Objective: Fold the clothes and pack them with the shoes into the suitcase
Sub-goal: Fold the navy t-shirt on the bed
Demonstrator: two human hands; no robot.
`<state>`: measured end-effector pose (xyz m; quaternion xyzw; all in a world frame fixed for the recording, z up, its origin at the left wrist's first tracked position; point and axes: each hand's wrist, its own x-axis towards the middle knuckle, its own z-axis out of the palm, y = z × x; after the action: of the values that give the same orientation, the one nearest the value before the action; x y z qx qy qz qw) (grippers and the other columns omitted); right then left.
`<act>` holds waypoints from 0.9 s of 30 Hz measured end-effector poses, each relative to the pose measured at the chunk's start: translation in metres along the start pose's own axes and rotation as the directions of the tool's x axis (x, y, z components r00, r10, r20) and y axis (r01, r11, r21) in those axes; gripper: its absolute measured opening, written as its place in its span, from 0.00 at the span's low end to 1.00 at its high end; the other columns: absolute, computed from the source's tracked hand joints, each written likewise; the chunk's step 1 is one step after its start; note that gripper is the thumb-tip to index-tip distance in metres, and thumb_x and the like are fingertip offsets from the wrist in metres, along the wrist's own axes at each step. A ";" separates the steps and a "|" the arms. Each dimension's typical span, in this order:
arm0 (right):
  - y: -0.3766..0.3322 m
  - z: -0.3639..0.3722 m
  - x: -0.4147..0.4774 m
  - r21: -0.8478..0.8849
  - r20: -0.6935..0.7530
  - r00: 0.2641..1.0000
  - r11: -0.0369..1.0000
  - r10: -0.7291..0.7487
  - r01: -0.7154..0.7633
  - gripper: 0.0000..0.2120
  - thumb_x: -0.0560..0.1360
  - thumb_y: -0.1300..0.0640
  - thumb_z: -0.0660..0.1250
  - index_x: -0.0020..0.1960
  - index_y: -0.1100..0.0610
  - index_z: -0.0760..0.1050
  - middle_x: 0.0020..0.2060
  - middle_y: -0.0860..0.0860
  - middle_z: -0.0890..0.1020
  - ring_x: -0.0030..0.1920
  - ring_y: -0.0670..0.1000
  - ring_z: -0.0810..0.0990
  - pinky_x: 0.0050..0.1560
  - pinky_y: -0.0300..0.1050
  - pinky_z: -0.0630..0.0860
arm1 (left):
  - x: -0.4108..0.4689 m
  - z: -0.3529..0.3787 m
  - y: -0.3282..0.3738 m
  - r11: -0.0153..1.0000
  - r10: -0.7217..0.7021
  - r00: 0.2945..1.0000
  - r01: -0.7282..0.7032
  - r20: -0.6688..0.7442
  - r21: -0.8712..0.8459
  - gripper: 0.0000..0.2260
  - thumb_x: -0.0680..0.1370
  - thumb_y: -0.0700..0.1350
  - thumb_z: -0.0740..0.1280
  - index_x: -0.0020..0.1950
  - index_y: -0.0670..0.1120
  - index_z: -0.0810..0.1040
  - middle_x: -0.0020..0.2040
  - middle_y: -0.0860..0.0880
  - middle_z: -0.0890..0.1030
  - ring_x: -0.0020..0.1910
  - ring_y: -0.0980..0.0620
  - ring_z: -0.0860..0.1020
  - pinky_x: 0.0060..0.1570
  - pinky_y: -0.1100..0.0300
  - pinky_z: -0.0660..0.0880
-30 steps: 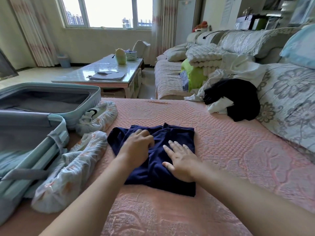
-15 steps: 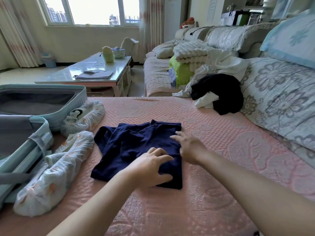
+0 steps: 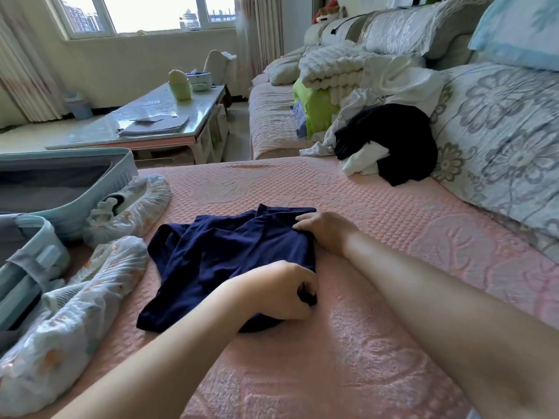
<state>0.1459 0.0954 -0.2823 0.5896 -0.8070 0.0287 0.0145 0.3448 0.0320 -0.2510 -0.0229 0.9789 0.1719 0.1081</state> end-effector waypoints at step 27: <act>-0.015 -0.015 -0.102 0.075 0.209 0.963 0.979 0.169 -0.188 0.27 0.85 0.44 0.51 0.82 0.46 0.51 0.82 0.49 0.47 0.81 0.51 0.45 0.79 0.53 0.46 | 0.031 0.058 -0.016 0.981 -0.125 0.969 0.152 -0.215 0.116 0.36 0.77 0.70 0.46 0.81 0.53 0.53 0.82 0.52 0.49 0.80 0.56 0.44 0.76 0.62 0.40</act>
<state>0.1912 0.1885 -0.2726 0.5141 -0.8521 0.0082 -0.0976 0.3280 0.0360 -0.3159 -0.1019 0.9900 0.0956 0.0188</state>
